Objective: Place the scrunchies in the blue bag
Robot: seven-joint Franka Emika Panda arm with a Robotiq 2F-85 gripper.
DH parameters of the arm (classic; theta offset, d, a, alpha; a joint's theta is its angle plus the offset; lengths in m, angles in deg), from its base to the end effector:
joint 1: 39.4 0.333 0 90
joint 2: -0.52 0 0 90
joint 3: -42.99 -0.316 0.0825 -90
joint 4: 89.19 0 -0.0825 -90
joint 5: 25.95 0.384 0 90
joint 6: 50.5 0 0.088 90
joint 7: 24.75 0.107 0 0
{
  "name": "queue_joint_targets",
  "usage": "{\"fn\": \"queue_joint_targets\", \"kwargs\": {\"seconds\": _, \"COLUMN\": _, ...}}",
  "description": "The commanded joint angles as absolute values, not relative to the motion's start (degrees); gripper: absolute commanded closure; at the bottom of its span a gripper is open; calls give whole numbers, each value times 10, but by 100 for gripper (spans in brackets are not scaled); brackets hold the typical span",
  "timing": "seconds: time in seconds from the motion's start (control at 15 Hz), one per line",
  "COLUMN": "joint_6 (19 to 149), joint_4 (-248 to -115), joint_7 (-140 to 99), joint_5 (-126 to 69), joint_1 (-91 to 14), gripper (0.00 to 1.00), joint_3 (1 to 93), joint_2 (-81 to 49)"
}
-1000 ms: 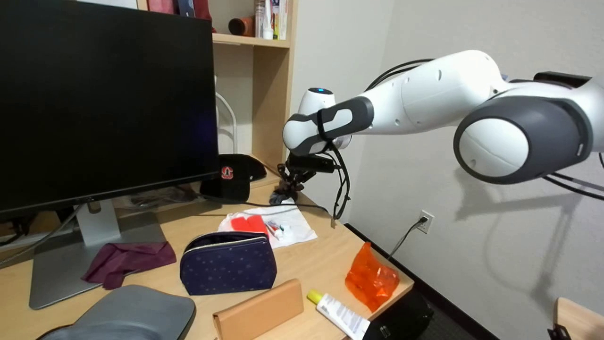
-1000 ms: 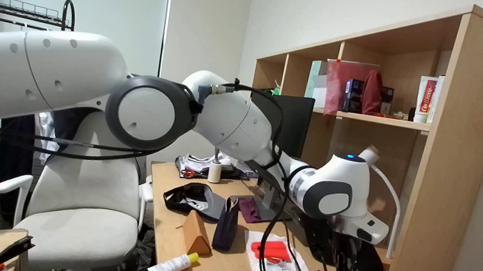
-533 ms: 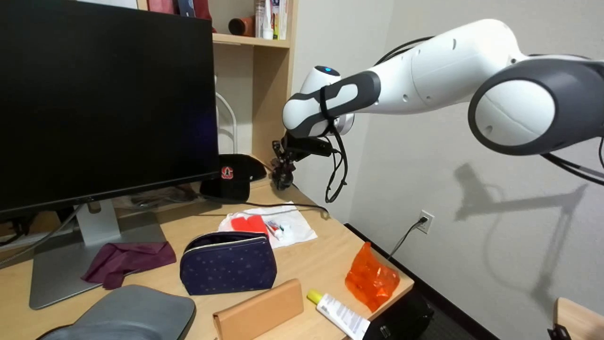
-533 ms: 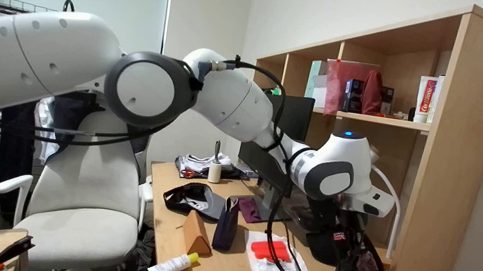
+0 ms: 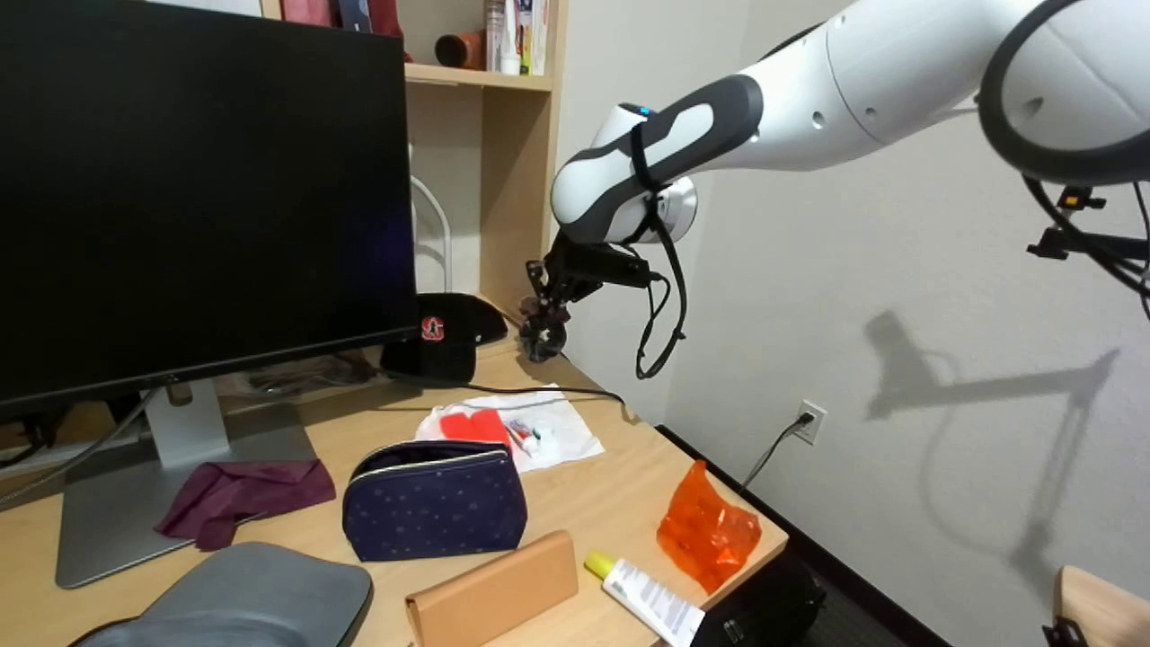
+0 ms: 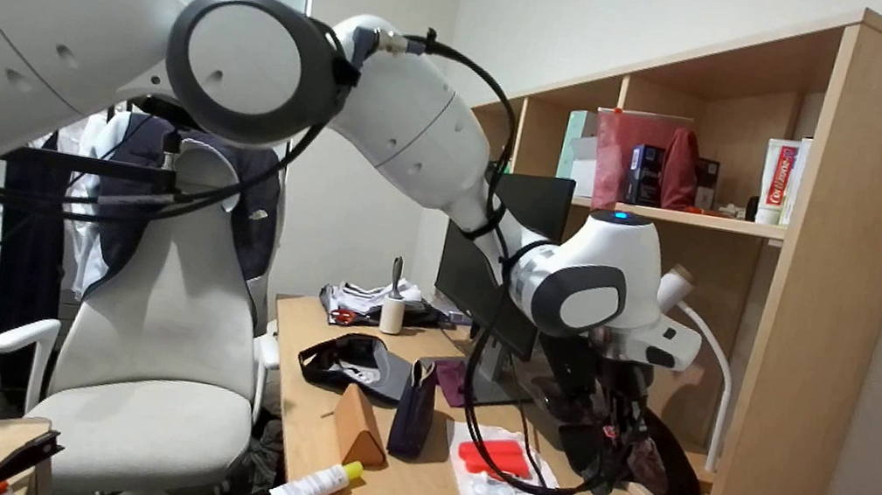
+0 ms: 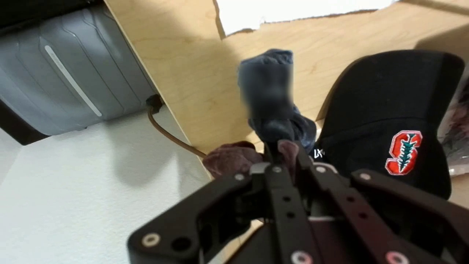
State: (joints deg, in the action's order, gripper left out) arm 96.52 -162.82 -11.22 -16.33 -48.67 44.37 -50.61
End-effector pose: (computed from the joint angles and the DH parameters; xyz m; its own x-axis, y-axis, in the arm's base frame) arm 0.7692 -0.1417 0.2502 0.7938 -0.5084 0.3337 -0.4664 -0.8611 -0.2025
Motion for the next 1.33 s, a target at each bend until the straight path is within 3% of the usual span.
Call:
{"fn": "queue_joint_targets", "kwargs": {"seconds": 0.0, "joint_6": 972, "joint_4": -1764, "joint_7": -150, "joint_5": -168, "joint_1": -482, "gripper": 91, "joint_3": 451, "joint_2": -406}}
{"fn": "queue_joint_targets", "kwargs": {"seconds": 0.53, "joint_6": 954, "joint_4": -1990, "joint_7": -249, "joint_5": -219, "joint_1": -451, "gripper": 91, "joint_3": 444, "joint_2": -221}}
{"fn": "queue_joint_targets", "kwargs": {"seconds": 0.6, "joint_6": 955, "joint_4": -1907, "joint_7": -222, "joint_5": -206, "joint_1": -453, "gripper": 90, "joint_3": 450, "joint_2": -291}}
{"fn": "queue_joint_targets", "kwargs": {"seconds": 0.87, "joint_6": 955, "joint_4": -1973, "joint_7": -234, "joint_5": -208, "joint_1": -444, "gripper": 90, "joint_3": 448, "joint_2": -235}}
{"fn": "queue_joint_targets", "kwargs": {"seconds": 1.27, "joint_6": 941, "joint_4": -1968, "joint_7": -229, "joint_5": -210, "joint_1": -441, "gripper": 91, "joint_3": 450, "joint_2": -237}}
